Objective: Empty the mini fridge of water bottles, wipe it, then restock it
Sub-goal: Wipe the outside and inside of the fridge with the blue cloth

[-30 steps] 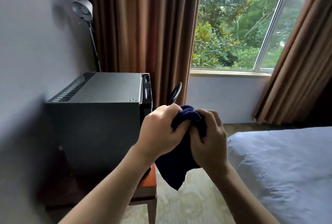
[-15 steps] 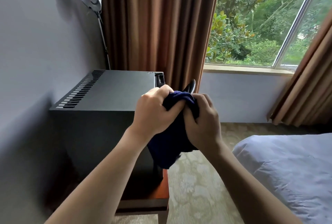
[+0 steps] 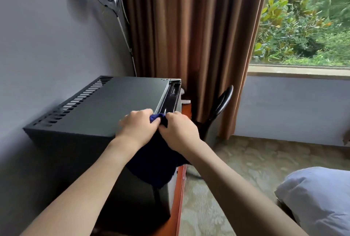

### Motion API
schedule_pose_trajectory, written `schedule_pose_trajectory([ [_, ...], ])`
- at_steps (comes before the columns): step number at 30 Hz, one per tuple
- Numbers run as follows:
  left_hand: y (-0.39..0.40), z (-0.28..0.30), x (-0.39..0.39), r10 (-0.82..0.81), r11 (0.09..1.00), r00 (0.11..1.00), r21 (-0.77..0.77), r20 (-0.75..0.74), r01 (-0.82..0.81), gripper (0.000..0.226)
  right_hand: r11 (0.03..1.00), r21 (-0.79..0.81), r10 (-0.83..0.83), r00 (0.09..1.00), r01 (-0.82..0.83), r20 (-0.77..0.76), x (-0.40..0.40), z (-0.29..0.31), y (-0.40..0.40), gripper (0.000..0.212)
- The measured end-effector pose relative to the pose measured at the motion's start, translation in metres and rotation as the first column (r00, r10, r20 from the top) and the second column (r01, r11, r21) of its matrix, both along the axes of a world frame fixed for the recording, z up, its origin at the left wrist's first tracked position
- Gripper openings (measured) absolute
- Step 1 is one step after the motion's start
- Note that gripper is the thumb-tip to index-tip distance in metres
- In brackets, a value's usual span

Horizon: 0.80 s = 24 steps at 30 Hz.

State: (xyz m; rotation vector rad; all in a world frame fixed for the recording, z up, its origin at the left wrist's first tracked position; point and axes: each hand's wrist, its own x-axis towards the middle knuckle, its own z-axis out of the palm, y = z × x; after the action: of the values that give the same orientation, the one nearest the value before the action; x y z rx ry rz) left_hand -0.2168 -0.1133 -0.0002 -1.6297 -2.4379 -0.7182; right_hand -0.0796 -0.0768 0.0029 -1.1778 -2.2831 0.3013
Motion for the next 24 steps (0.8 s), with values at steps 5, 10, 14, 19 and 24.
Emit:
schedule_pose_trajectory([
  [5, 0.039, 0.006, 0.022, 0.202, 0.977, 0.979, -0.066, -0.039, -0.204, 0.039, 0.997, 0.027, 0.078, 0.996, -0.079, 0.036, 0.0, -0.001, 0.055, 0.023],
  [10, 0.08, 0.006, 0.03, 0.32, 0.933, 0.935, -0.123, -0.151, -0.339, 0.028, 0.982, 0.09, 0.162, 0.985, -0.167, 0.065, -0.007, -0.001, 0.105, 0.024],
  [14, 0.112, 0.007, 0.023, 0.368, 0.912, 0.92, -0.142, -0.135, -0.385, 0.031, 0.97, 0.097, 0.215, 0.973, -0.223, 0.088, -0.019, 0.001, 0.145, 0.024],
  [19, 0.155, 0.005, 0.015, 0.414, 0.887, 0.896, -0.148, -0.161, -0.436, 0.032, 0.958, 0.09, 0.26, 0.958, -0.272, 0.124, -0.032, 0.003, 0.194, 0.025],
  [24, 0.199, 0.004, 0.012, 0.474, 0.849, 0.861, -0.164, -0.184, -0.502, 0.041, 0.943, 0.092, 0.298, 0.935, -0.32, 0.193, -0.041, 0.004, 0.24, 0.024],
])
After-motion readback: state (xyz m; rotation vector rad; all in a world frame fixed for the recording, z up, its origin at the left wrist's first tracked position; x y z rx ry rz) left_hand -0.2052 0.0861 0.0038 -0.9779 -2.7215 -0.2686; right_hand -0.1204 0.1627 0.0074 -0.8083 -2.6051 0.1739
